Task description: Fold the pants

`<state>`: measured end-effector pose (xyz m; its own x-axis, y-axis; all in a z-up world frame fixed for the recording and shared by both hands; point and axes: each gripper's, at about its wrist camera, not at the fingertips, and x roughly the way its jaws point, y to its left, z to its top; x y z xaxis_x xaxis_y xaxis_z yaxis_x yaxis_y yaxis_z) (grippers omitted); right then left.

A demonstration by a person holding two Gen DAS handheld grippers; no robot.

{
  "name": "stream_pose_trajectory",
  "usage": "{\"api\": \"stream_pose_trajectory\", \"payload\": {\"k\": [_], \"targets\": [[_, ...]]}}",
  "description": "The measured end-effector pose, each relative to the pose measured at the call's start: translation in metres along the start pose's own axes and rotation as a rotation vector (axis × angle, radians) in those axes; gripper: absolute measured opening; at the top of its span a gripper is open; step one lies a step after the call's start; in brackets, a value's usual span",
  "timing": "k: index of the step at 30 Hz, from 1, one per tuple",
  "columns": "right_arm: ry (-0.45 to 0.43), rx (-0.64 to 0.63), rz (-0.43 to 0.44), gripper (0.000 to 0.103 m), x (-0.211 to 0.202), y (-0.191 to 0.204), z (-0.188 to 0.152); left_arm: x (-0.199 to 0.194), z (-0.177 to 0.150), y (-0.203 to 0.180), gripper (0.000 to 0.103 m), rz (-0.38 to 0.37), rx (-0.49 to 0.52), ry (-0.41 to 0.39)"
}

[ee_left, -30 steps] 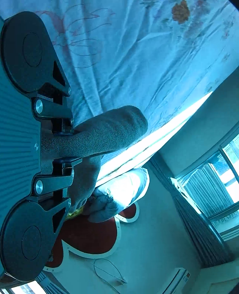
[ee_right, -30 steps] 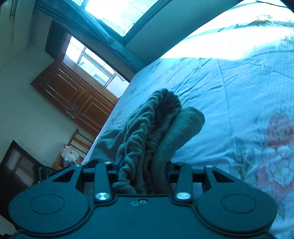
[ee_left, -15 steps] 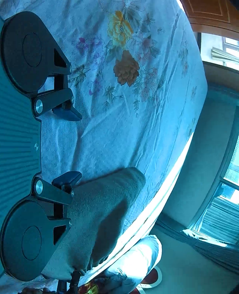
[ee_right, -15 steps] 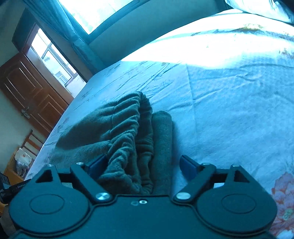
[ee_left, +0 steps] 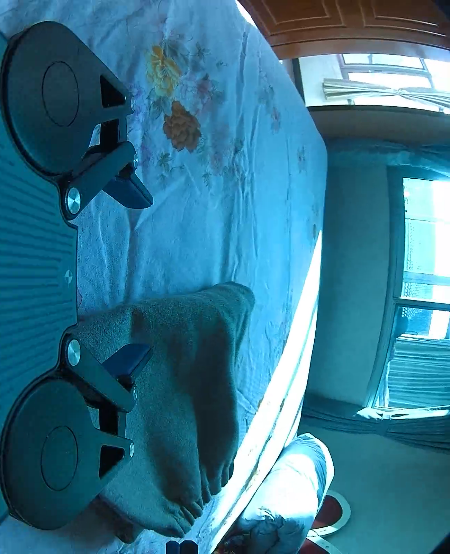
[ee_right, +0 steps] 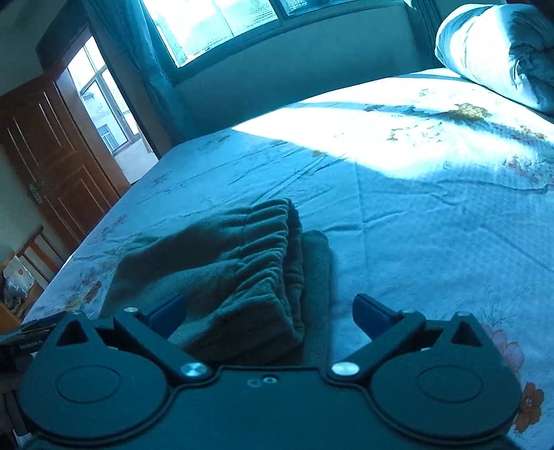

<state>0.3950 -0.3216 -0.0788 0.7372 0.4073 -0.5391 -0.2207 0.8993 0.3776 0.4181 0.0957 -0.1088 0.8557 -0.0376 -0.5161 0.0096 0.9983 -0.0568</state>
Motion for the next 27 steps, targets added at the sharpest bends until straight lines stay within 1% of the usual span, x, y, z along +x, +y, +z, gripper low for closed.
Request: {"api": "stream_pose_trajectory", "payload": {"k": [1,2,3,4,6,9,11,17,19,23,27], "targets": [[-0.034,-0.005,0.008,0.097,-0.016,0.003,-0.002,-0.015,0.0,-0.001,0.09,0.01,0.005,-0.017],[-0.067,-0.004,-0.002,0.097,-0.028,0.006,-0.003,-0.033,0.0,-0.002,0.103,0.018,0.007,-0.043],[-0.141,0.006,-0.019,0.097,-0.05,0.01,-0.01,-0.047,-0.002,-0.004,0.103,0.026,0.003,-0.066],[-0.167,-0.001,-0.029,0.097,-0.062,0.013,-0.013,-0.064,-0.004,-0.006,0.103,0.025,0.004,-0.08],[-0.157,-0.017,-0.056,0.097,-0.08,0.022,-0.018,-0.092,-0.011,-0.008,0.103,0.028,-0.01,-0.094],[-0.171,-0.048,-0.057,0.097,-0.113,0.041,-0.033,-0.127,-0.025,-0.015,0.103,0.036,-0.033,-0.102],[-0.17,-0.063,-0.081,0.097,-0.132,0.057,-0.044,-0.15,-0.038,-0.023,0.103,0.054,-0.04,-0.112],[-0.167,-0.101,-0.118,0.097,-0.179,0.094,-0.079,-0.212,-0.065,-0.043,0.103,0.024,-0.061,-0.102],[-0.175,-0.111,-0.117,0.097,-0.194,0.102,-0.089,-0.235,-0.071,-0.051,0.103,0.04,-0.058,-0.107],[-0.188,-0.146,-0.127,0.097,-0.22,0.119,-0.106,-0.278,-0.082,-0.061,0.103,0.012,-0.084,-0.144],[-0.199,-0.167,-0.117,0.097,-0.242,0.134,-0.12,-0.311,-0.085,-0.076,0.103,0.002,-0.072,-0.155]]}}
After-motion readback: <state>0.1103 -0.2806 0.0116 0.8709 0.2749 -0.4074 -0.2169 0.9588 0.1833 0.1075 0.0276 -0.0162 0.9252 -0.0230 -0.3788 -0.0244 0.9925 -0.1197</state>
